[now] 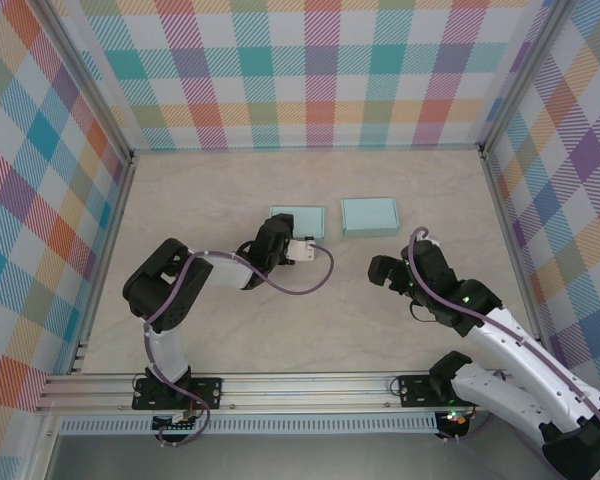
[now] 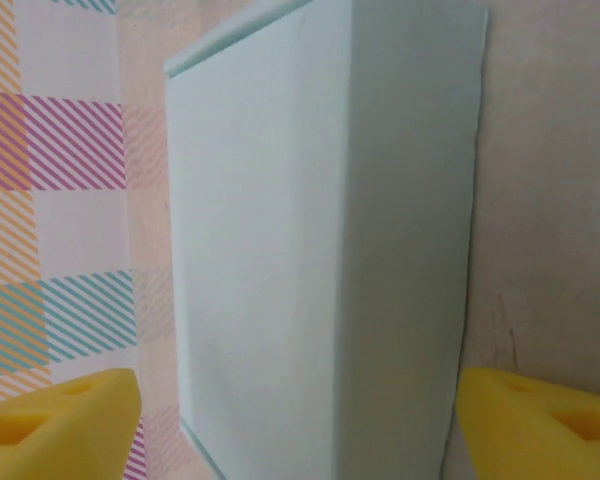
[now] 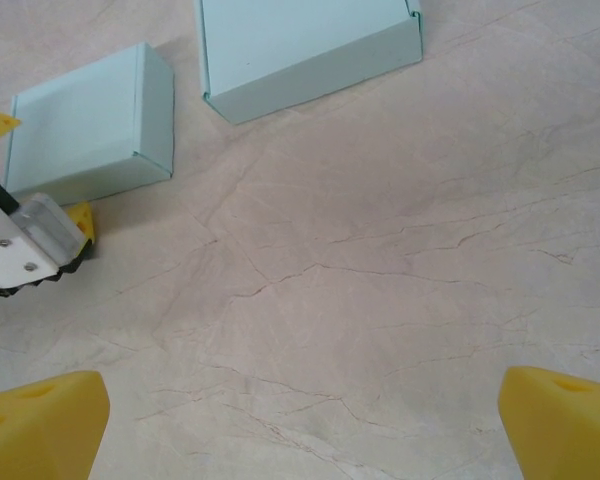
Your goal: Fold the paper box
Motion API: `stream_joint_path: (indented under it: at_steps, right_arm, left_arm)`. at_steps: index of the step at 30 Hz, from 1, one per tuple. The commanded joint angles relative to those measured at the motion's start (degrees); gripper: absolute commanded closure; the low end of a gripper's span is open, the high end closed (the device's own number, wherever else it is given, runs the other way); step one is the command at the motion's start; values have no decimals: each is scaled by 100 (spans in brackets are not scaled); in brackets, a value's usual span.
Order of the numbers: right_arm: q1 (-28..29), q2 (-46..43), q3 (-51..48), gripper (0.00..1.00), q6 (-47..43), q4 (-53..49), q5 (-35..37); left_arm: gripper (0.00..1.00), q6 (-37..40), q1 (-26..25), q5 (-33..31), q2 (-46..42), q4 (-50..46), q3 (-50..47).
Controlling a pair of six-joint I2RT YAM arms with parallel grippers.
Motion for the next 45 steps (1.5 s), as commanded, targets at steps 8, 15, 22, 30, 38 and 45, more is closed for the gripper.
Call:
stream_joint_path:
  at_steps: [8,15,22,30,38,45]
  right_arm:
    - [-36,4,321,0,-202,-4,153]
    - [-42,179,457,0,-555,-14,641]
    - [-50,256,197,0,-1214,672,1731]
    - [-354,302,-357,0,-2259,2095,2056]
    - [-972,156,-1104,0,-3036,3502,2120]
    - [-1451,259,-1894,0,-3621,4992,2080]
  left_arm:
    - [0,-1183,-439,-357,-1531,-2233,-151]
    - [0,-2815,-583,-624,-3049,-2439,-479]
    - [0,-4992,-134,-1986,-4005,-2469,-731]
    - [0,-6849,616,-2750,-4834,-2607,-1438]
    - [0,-7860,1249,-3122,-5651,-2279,-2378]
    - [0,-7942,1901,-2238,-5971,-1226,-3366]
